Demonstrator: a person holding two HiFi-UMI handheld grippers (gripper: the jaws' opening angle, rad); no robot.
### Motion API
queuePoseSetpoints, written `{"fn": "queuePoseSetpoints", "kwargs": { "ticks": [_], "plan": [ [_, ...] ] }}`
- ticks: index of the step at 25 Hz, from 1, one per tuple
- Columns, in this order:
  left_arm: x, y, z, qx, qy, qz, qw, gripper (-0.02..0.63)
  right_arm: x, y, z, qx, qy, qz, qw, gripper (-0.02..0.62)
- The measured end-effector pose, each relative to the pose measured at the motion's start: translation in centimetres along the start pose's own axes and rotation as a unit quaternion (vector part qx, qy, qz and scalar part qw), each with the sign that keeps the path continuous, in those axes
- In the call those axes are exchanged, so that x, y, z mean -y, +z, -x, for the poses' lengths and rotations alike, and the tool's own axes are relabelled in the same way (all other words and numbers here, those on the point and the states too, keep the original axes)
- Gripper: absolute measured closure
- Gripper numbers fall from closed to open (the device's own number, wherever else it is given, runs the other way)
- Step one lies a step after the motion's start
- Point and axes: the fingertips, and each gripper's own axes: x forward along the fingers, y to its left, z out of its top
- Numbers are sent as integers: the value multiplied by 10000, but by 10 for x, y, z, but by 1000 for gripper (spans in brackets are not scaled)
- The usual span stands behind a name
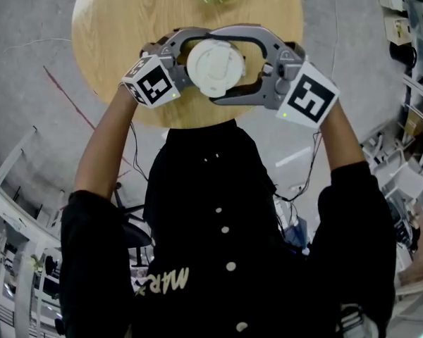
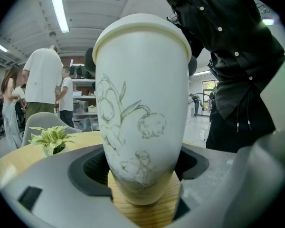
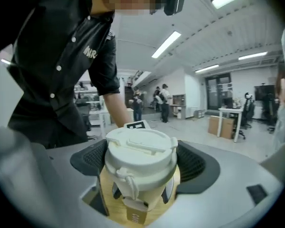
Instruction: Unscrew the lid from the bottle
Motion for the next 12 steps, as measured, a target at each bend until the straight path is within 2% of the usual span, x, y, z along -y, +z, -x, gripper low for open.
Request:
{"fn": "queuePoseSetpoints", "kwargs": {
  "ticks": [2,3,5,7,10,12],
  "plan": [
    [0,-1,2,-11,15,16,10000,230,-1,-1,-3,-50,386,-16,9992,144],
    [-1,-2,2,-19,28,16,10000,230,-2,-2,-4,-85,427,-27,9990,143],
    [-1,-2,1,-21,41,26,10000,230,-2,-4,-2,-97,257,-166,9995,143],
    [0,-2,1,-16,41,43,10000,230,-1,-2,5,-8,-234,-499,9985,72],
    [2,0,1,-2,48,47,10000,230,10,5,15,137,-1504,-838,9850,64],
    [2,0,1,6,49,37,10000,230,11,7,12,98,-2098,-877,9738,66]
  ]
}}
